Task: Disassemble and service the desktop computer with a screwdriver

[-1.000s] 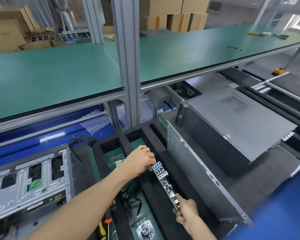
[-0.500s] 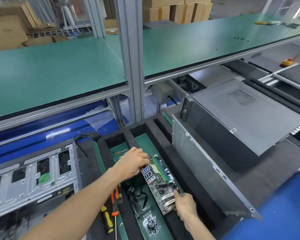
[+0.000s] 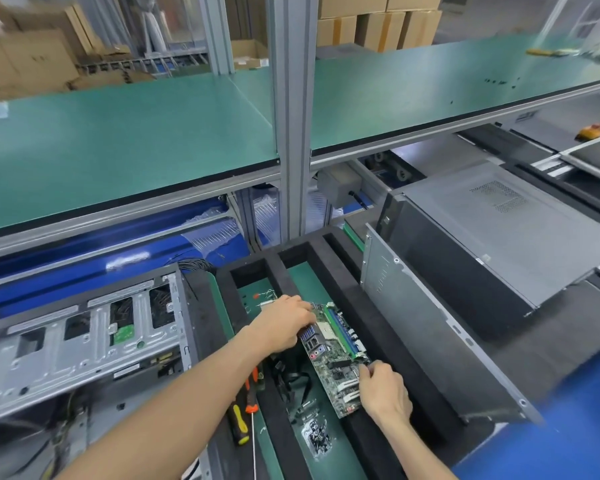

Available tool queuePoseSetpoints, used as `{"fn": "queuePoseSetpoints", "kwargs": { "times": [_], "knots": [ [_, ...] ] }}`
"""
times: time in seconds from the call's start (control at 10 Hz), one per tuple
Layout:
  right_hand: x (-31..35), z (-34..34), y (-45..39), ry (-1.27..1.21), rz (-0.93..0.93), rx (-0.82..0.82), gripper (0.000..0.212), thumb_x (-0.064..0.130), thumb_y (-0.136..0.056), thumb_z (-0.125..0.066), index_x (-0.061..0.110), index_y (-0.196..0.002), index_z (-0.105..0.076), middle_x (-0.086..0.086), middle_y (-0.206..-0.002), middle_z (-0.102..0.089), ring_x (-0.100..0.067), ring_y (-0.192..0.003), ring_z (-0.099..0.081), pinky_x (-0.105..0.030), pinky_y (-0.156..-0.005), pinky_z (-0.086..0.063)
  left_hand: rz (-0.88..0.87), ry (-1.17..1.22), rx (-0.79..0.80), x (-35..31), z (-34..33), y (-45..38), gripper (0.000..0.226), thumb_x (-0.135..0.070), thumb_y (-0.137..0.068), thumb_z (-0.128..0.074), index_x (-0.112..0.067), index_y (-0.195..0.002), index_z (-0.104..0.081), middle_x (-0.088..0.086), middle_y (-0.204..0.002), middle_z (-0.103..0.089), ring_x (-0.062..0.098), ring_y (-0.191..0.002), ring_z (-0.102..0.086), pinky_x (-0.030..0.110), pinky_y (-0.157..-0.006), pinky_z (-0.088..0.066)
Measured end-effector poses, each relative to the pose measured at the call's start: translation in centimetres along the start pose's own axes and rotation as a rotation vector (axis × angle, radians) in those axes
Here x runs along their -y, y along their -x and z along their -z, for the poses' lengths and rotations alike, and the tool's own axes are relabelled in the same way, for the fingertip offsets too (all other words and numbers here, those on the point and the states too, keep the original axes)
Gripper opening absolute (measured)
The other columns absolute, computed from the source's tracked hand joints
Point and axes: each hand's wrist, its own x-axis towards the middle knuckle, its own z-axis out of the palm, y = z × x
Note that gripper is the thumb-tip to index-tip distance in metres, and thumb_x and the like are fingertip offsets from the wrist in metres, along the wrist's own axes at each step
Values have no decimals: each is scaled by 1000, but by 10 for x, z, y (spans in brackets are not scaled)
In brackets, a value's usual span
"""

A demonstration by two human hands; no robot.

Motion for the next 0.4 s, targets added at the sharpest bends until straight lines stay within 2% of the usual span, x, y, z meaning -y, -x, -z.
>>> {"fn": "queuePoseSetpoints", "kwargs": {
  "times": [0.1,0.2,0.3,0.4],
  "knots": [
    [18,5,7,-65,62,-35,26,42,-101,-47,25,-106,-67,-7,-111,-69,-32,-101,-64,-36,-80,-48,6,26,-34,1,8,8,46,4,-83,-54,-18,-120,-67,1,-118,-65,24,-110,-54,36,-95,-43],
    [40,12,15,-98,133,-66,25,41,-101,-48,26,-108,-67,-7,-109,-69,-31,-95,-63,-35,-75,-45,49,5,-63,3,18,18,44,0,-85,-56,-18,-124,-65,2,-120,-64,25,-112,-54,39,-98,-43],
    [63,16,24,-125,210,-95,23,39,-100,-47,26,-108,-66,-6,-108,-68,-26,-85,-54,-35,-74,-43,93,8,-130,10,26,32,35,-9,-91,-59,-19,-123,-66,1,-122,-64,24,-114,-53,39,-99,-42],
    [83,21,33,-152,247,-110,23,38,-100,-49,27,-108,-67,-7,-109,-69,-25,-85,-52,-36,-75,-41,130,-40,-165,15,37,46,30,-16,-93,-57,-17,-122,-66,2,-122,-64,24,-113,-54,40,-99,-42]
  ]
}}
